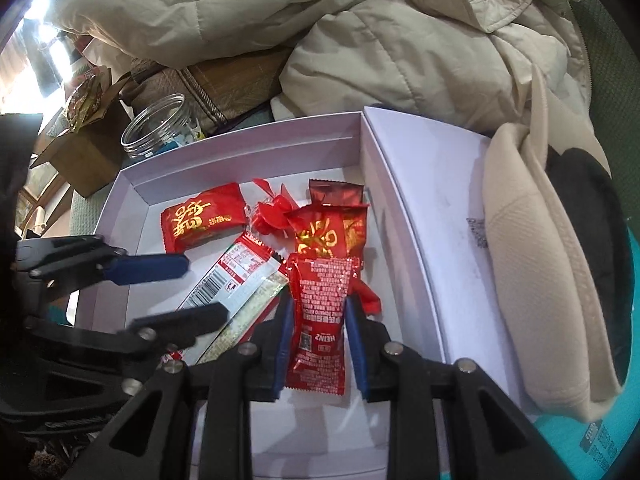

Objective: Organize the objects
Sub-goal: 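Lower the sachet and ketchup packet into the box and open both tools, then withdraw both tools from the box toward the ketchup packet and clear stand on the mat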

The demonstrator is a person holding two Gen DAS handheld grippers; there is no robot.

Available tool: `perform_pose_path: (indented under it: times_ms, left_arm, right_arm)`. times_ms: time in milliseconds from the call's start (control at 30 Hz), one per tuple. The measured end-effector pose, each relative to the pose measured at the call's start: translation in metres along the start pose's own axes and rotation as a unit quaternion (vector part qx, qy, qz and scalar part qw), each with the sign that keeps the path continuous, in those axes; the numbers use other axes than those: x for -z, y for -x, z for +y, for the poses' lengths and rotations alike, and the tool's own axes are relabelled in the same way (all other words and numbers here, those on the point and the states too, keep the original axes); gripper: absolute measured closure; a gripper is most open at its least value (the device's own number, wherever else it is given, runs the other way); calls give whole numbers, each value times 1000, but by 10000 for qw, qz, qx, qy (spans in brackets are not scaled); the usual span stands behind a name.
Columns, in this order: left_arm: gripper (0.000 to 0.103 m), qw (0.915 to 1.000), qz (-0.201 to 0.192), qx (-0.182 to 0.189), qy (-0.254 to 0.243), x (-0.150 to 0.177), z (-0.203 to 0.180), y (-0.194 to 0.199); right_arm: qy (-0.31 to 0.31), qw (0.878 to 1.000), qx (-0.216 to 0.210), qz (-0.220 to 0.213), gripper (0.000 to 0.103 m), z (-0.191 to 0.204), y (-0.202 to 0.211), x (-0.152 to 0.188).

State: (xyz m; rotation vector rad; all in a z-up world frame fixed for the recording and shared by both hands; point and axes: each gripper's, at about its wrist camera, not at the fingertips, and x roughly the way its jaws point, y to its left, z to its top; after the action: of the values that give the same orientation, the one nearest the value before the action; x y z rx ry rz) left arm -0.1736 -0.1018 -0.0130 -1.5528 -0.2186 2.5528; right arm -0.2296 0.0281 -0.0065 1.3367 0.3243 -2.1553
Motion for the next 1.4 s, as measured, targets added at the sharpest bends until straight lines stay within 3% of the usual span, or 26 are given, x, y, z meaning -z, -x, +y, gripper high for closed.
perform_pose_path:
  times_ms: [467, 600, 800, 1267, 1400]
  left_arm:
    - [58, 9984, -298, -338, 346, 5, 8, 41]
    - [58, 9978, -402, -363, 387, 8, 6, 56]
    - [58, 9964, -600, -432, 405, 16, -2, 80]
    - [57, 9912, -1115, -537, 461, 55, -44, 126]
    - [50, 9904, -1187, -575, 422, 68, -63, 136]
  right_arm:
    - [141, 9998, -112, -106, 75, 12, 22, 2]
    - [230, 9993, -152, -255, 63, 21, 39, 4]
    - [280, 9982, -124, -516, 60, 30, 65, 10]
    - [510, 9938, 10, -991, 55, 35, 135, 48]
    - [529, 9928, 21, -1075, 52, 32, 154, 66]
